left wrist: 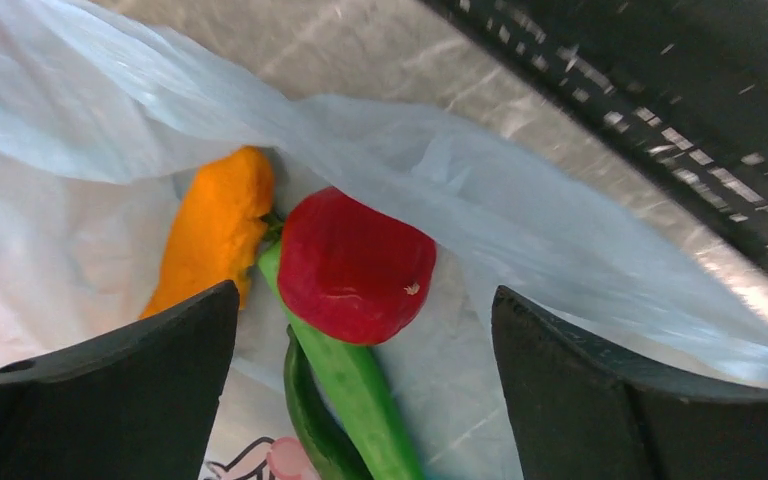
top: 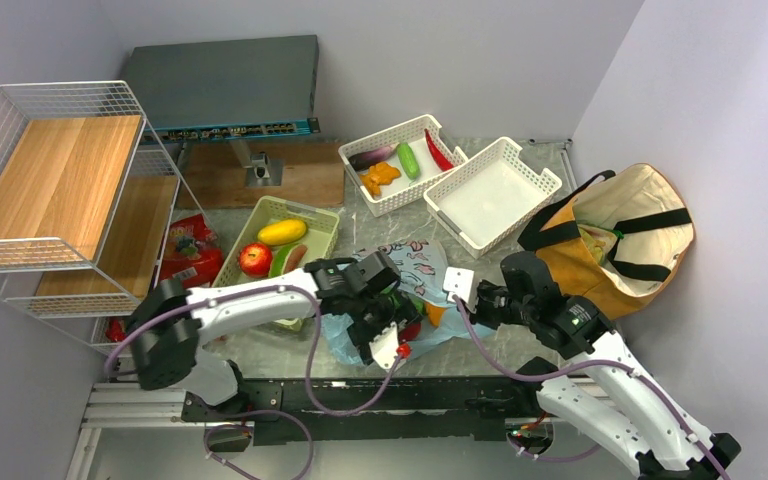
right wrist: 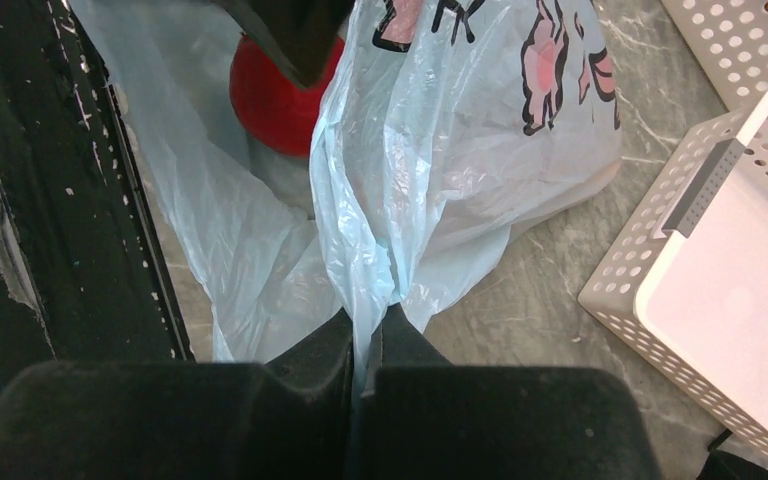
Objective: Untie the knot of the grocery bags and take out the mixed food
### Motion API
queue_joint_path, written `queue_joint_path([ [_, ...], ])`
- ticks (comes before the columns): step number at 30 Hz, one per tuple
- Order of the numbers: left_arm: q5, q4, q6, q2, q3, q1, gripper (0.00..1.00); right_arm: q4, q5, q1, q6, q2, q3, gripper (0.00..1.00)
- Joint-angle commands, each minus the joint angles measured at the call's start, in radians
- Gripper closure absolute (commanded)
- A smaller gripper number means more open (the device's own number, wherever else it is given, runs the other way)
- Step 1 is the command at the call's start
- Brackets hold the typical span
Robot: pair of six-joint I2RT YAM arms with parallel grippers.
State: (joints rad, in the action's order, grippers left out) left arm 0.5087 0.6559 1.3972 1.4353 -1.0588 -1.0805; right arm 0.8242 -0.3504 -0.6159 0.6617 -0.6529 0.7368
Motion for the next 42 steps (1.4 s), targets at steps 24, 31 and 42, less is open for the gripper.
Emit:
queue_joint_path([
  [24,0.093,-0.182,-0.271,-0.154,-0.055,0.078,0.69,0.016,0.044,-0.004,-0.021,-0.014,0.042,1.0],
  [31,0.094,-0.15,-0.684,-0.378,-0.088,0.37,0.67,-0.02,0.045,-0.004,-0.039,-0.022,0.031,1.0],
  [42,-0.054,-0.049,-0.439,-0.351,0.299,0.966,0.6,-0.06,0.022,-0.004,-0.084,-0.078,0.045,1.0],
])
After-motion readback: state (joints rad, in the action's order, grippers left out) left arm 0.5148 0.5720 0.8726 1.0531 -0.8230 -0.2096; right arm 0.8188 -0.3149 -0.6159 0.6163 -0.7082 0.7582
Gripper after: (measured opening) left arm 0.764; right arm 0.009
